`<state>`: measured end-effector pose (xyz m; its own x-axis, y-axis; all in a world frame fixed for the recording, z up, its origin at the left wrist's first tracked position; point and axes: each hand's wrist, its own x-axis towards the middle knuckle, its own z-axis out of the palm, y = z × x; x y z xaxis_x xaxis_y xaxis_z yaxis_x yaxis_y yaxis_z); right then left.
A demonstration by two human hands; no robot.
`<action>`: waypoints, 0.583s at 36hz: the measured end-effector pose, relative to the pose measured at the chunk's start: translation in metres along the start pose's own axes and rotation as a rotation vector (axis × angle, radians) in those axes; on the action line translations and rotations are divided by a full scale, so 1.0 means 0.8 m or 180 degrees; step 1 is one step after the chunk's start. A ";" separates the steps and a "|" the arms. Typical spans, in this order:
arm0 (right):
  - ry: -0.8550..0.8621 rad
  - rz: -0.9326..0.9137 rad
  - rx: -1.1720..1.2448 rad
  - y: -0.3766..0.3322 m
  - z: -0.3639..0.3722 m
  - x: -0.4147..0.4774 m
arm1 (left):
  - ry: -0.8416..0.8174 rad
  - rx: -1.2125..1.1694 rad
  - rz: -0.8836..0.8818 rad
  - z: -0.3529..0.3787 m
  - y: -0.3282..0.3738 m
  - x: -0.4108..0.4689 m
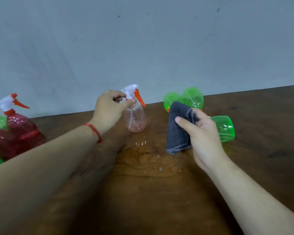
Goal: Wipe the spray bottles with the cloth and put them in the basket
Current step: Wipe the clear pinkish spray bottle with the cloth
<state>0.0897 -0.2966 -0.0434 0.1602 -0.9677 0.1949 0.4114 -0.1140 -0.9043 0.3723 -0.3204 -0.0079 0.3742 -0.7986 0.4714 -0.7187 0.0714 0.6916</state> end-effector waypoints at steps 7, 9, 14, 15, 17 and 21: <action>-0.0051 -0.0057 -0.0168 0.003 0.004 -0.005 | 0.0233 -0.0244 0.0009 0.012 0.002 -0.056; -0.0071 -0.0055 -0.0211 0.006 0.003 -0.005 | 0.0088 -0.0222 -0.0046 0.016 0.002 -0.060; -0.0100 -0.0061 -0.0265 0.008 0.002 -0.005 | -0.0796 -0.0516 -0.0430 0.017 -0.019 -0.075; -0.0112 -0.0071 -0.0283 0.009 0.002 -0.004 | -0.0942 -0.0368 -0.0432 0.017 -0.026 -0.078; -0.0154 -0.0077 -0.0288 0.011 0.002 -0.004 | -0.1082 -0.0119 -0.0381 0.022 -0.034 -0.084; -0.0262 -0.0101 -0.0405 0.015 0.001 -0.004 | -0.0908 -0.0274 -0.0469 0.029 -0.042 -0.086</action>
<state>0.0951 -0.2947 -0.0545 0.2242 -0.9420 0.2500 0.3013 -0.1769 -0.9370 0.3568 -0.2817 -0.0767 0.2826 -0.9383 0.1992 -0.6125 -0.0167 0.7903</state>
